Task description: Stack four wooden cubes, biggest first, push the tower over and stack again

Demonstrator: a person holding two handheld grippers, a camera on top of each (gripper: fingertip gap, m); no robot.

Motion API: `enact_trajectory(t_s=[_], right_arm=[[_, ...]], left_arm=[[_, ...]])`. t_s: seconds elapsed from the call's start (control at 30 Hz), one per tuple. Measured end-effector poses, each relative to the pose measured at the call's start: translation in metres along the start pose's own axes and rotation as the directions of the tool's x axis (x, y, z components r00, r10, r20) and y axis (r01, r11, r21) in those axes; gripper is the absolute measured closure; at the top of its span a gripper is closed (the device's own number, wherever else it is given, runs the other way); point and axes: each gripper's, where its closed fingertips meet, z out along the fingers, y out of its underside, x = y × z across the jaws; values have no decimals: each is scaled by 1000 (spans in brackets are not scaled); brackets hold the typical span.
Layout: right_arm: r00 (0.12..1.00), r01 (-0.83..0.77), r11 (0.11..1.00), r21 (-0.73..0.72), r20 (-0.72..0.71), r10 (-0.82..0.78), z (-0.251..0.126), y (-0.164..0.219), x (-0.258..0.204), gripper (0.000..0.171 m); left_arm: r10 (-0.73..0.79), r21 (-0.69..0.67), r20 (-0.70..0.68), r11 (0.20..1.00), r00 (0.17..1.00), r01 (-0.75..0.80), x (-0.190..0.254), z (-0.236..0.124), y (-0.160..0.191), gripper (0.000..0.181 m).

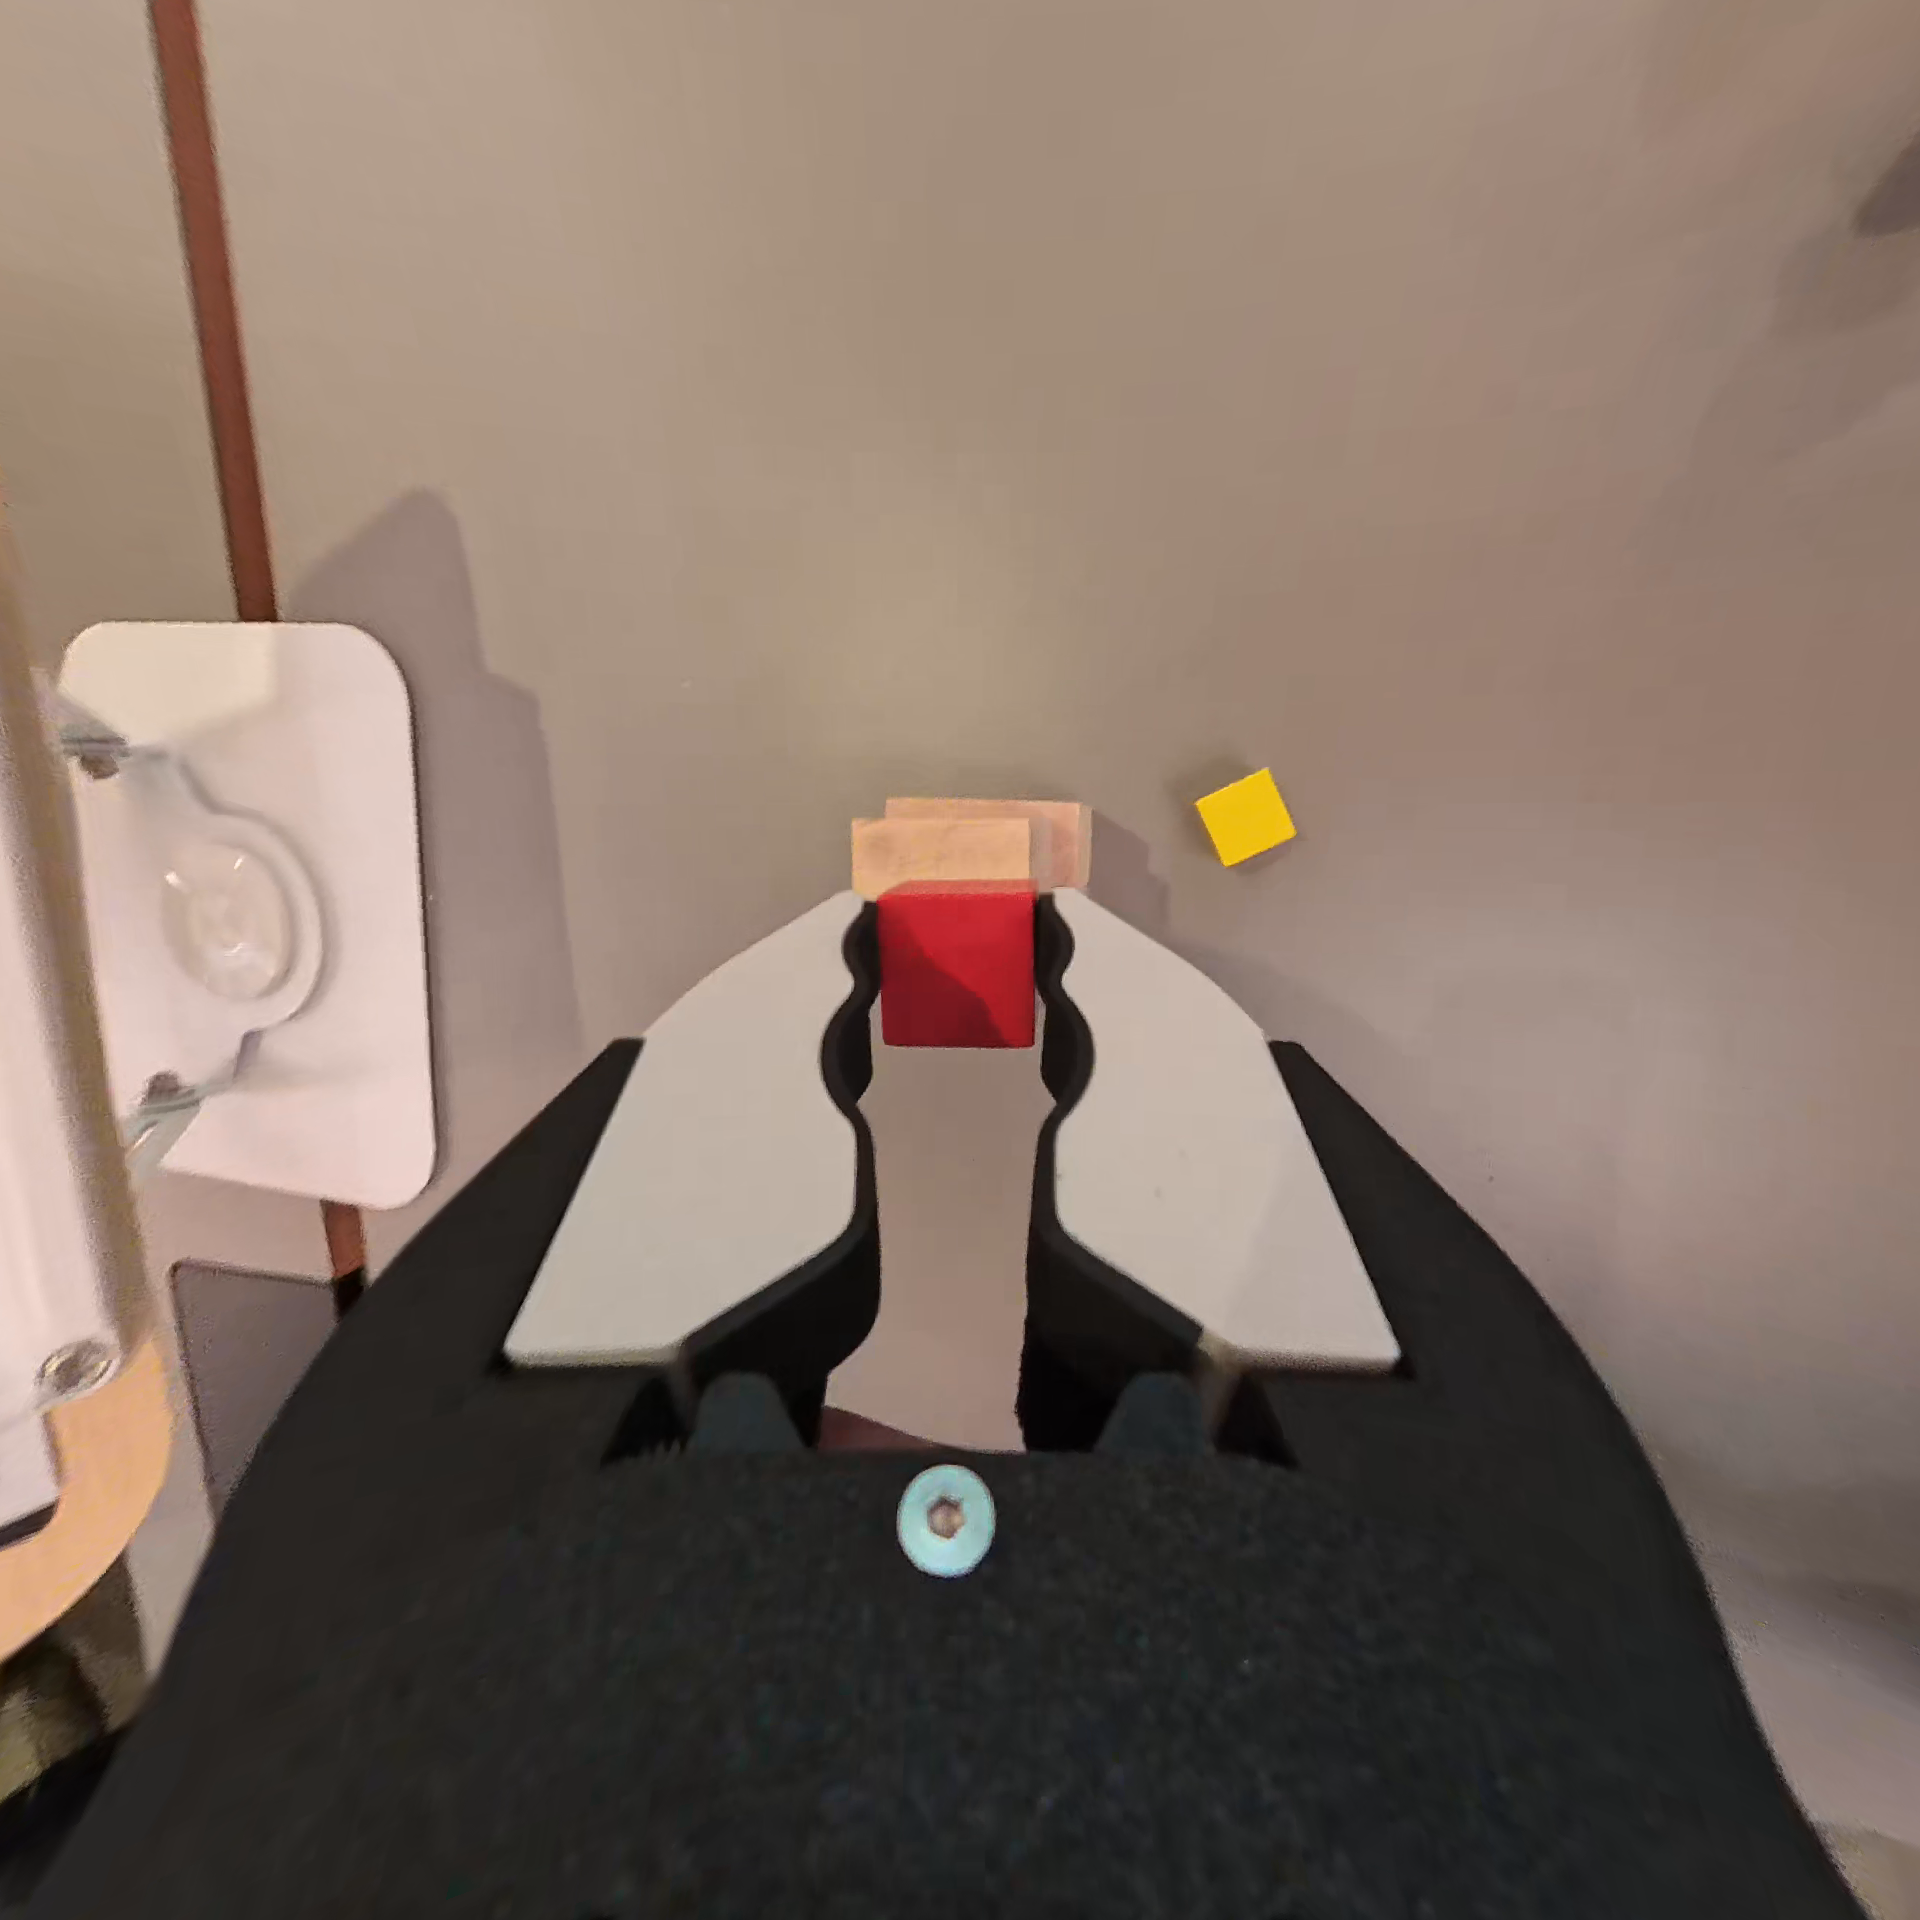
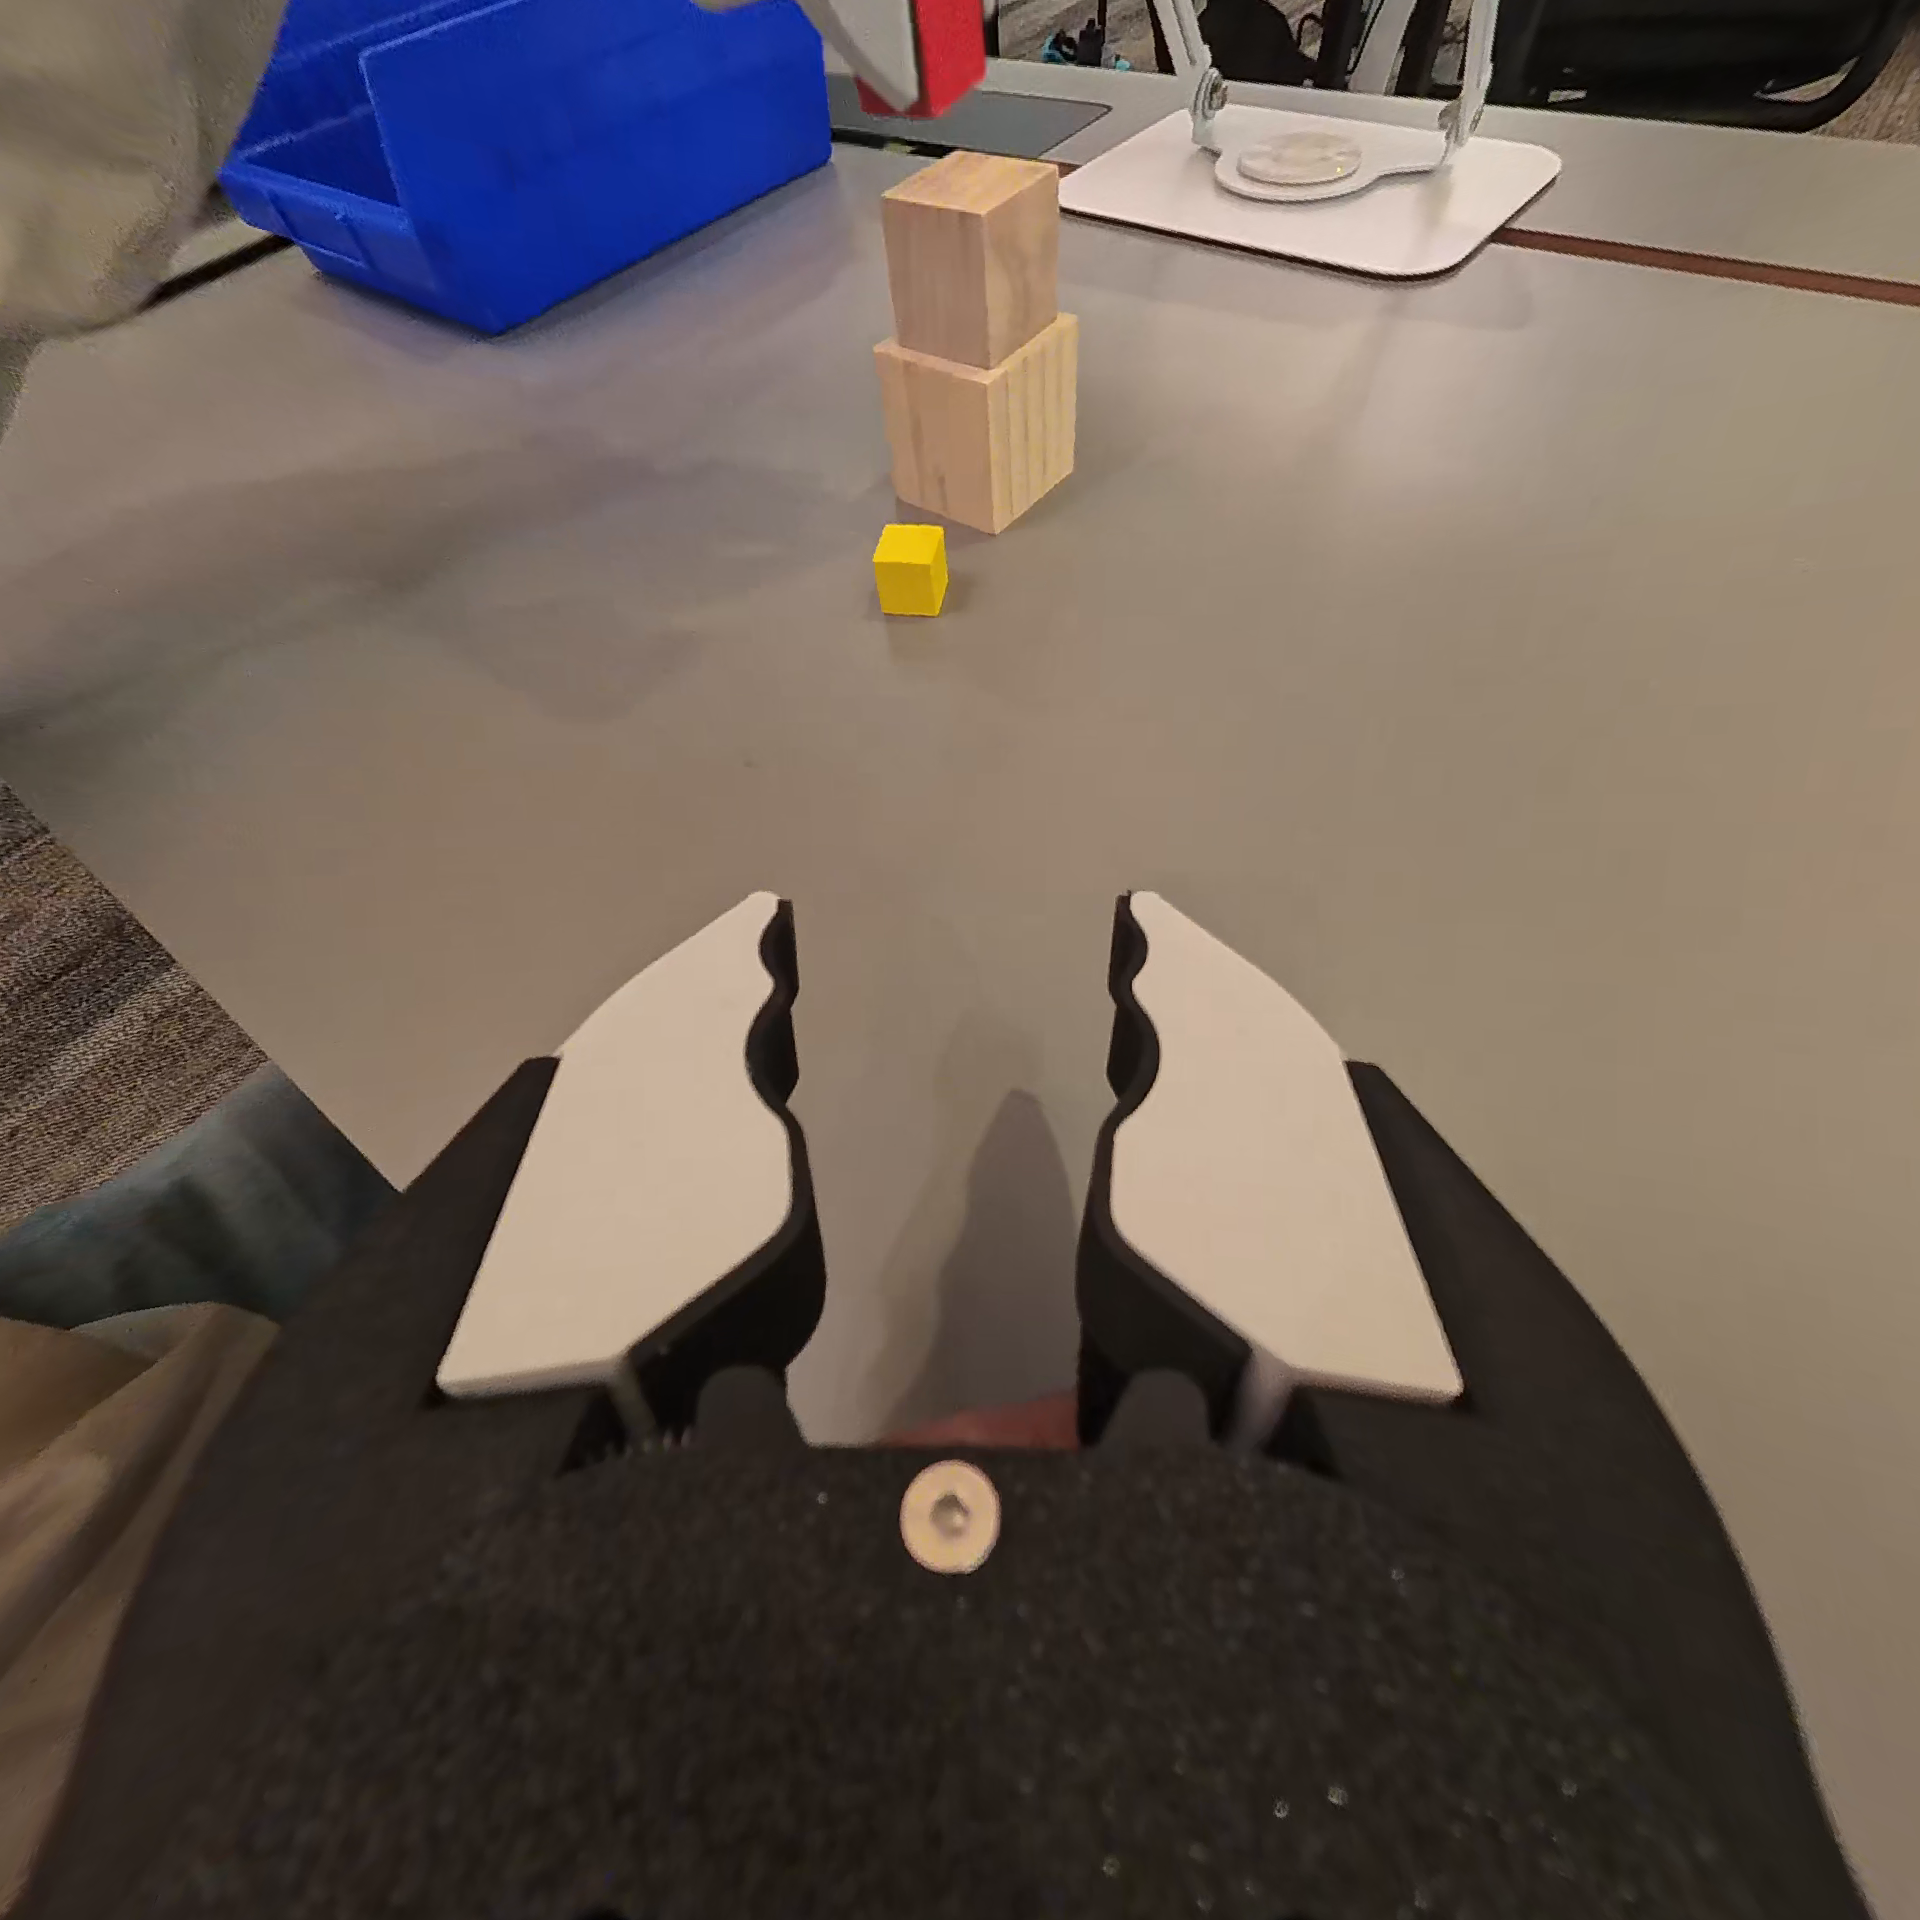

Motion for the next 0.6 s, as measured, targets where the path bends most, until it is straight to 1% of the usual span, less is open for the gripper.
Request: enact_trajectory(t_s=[0.17,0.23,0.3,0.47,0.6], right_arm=[[1000,-5,1000,5,0,5,-3,-1,3,114],[1000,-9,1000,3,5,9,-3,0,2,115],[1000,-8,1000,-4,9,8,-2,1,1,115],[1000,-3,1000,-14,13,4,0,3,0,115],[1000,-4,1000,-20,18,5,0,4,-1,116]], left_arm=[[-3,35,-42,999,999,5,-2,8,-5,153],[17,22,-26,1000,1000,-16,-8,9,-2,153],[10,24,-47,1000,999,-9,-8,10,-1,153],[44,-14,-45,999,998,-45,-7,19,7,153],[34,-7,-42,999,999,-34,-9,19,6,151]])
